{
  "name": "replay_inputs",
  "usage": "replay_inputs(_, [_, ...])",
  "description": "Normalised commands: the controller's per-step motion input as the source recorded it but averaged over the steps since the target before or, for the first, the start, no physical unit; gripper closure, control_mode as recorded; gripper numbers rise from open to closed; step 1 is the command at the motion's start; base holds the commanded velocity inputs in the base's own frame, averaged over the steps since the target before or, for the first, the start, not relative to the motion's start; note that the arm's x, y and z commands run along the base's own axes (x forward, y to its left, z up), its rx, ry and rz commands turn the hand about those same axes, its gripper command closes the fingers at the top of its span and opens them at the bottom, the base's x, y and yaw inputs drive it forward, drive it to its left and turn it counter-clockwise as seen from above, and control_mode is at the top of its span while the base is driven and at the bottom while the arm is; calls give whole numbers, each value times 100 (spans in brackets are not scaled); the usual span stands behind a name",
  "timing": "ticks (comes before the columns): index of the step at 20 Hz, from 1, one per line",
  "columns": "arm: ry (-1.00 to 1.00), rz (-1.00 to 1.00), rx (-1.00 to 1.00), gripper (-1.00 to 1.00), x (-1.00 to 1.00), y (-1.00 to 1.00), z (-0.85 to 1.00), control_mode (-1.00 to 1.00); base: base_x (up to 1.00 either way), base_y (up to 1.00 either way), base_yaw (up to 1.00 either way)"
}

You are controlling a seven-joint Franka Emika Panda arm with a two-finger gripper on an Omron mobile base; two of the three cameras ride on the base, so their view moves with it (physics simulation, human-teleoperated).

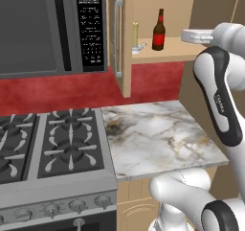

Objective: Get the candle and the beer from the cabinet and move them to the dining counter.

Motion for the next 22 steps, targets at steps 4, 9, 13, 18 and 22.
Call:
replay_inputs(4, [-1,0,0,-100,3,1,0,-100,0,0,0])
replay_inputs(9, [0,0,0,-100,10,14,0,-100,0,0,0])
replay_inputs(13, [0,0,0,-100,16,22,0,-100,0,0,0])
replay_inputs(18, [0,2,0,-100,13,13,0,-100,0,0,0])
replay_inputs(22, [0,3,0,-100,15,10,0,-100,0,0,0])
